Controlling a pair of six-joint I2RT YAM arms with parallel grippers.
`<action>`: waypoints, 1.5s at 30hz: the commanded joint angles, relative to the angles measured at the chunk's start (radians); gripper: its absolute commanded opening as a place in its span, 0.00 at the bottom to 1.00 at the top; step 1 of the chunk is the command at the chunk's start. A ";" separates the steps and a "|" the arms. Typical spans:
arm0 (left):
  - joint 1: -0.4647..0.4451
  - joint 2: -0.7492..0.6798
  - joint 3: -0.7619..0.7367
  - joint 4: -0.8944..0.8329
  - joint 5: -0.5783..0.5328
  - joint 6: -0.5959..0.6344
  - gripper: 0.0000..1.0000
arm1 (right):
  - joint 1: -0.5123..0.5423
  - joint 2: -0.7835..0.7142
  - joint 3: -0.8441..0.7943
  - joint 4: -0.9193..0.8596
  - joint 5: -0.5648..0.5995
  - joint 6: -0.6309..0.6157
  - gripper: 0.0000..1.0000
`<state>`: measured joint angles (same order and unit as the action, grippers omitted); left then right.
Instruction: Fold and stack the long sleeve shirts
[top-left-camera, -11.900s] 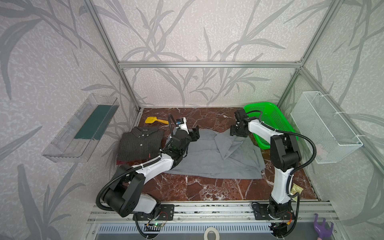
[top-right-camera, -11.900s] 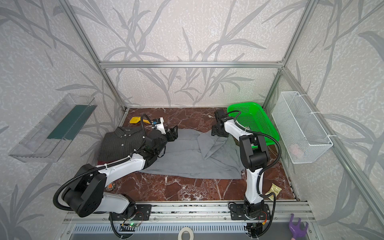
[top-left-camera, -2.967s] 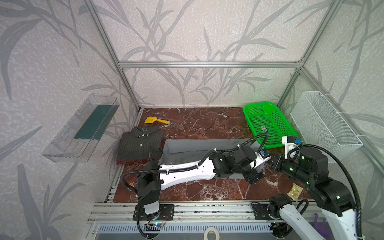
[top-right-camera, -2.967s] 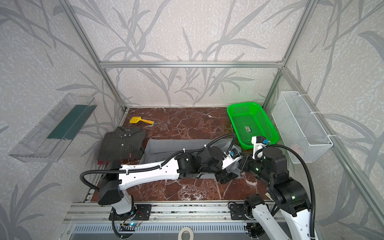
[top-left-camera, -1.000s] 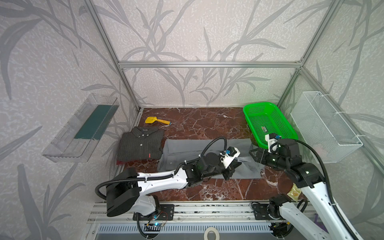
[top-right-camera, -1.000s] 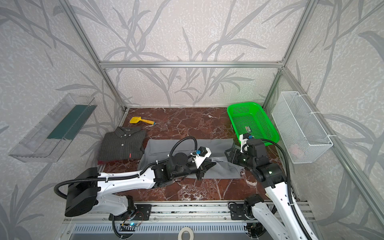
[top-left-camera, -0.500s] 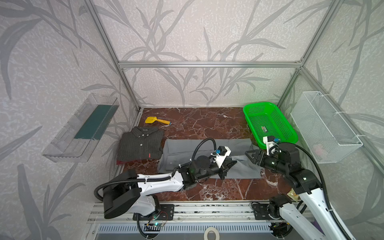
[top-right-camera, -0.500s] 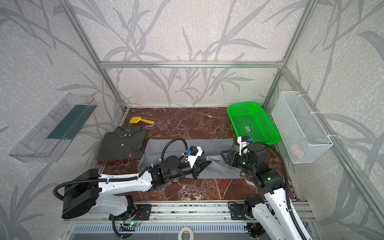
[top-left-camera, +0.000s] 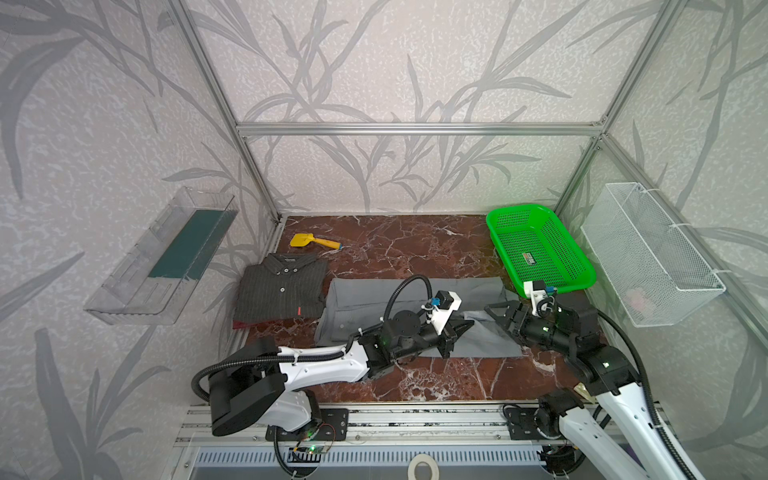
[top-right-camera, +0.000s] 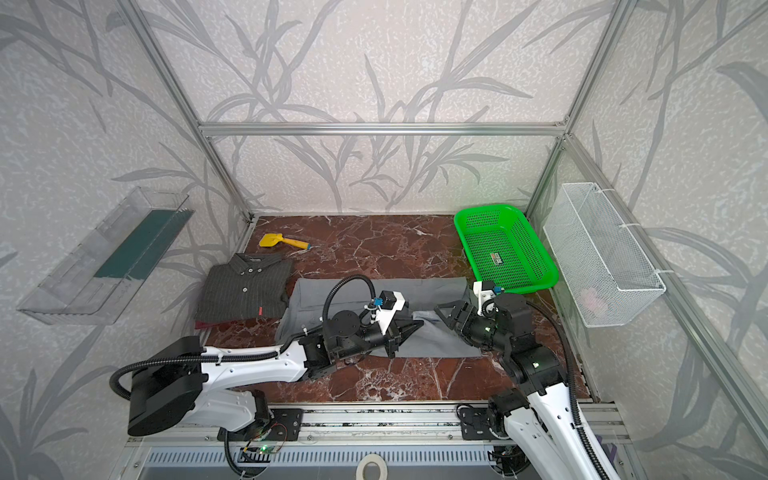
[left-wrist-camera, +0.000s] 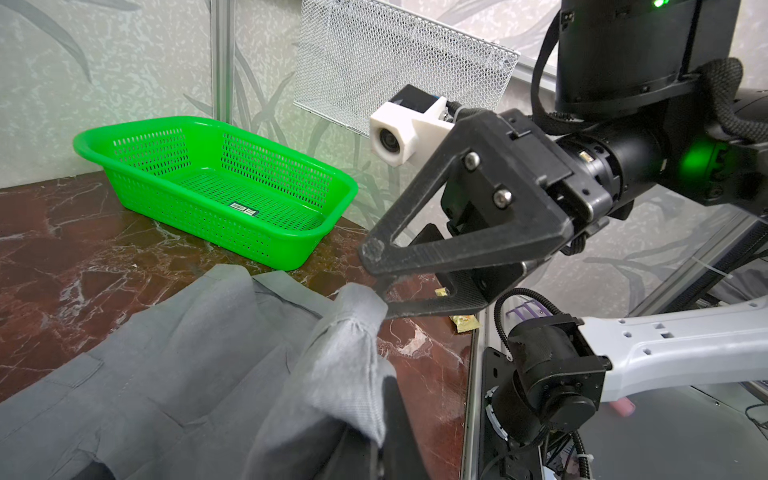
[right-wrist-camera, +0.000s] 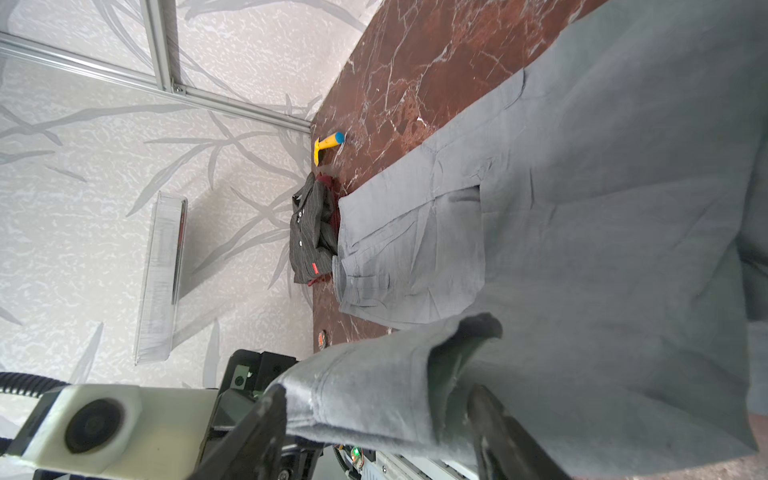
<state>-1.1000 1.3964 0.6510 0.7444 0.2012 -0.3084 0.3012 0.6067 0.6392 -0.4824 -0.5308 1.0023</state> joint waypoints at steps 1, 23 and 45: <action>0.002 0.009 0.036 0.045 0.018 -0.005 0.00 | 0.030 0.014 -0.003 0.066 -0.001 0.046 0.62; 0.002 0.028 0.048 0.035 0.067 -0.006 0.00 | 0.061 0.111 0.029 0.145 0.084 -0.005 0.00; 0.005 -0.393 0.068 -0.494 -0.309 0.217 0.79 | 0.071 0.444 0.479 0.081 0.082 -0.343 0.00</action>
<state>-1.0996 1.0950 0.6876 0.4053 0.0647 -0.1596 0.3595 0.9909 1.0409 -0.4088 -0.3870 0.7425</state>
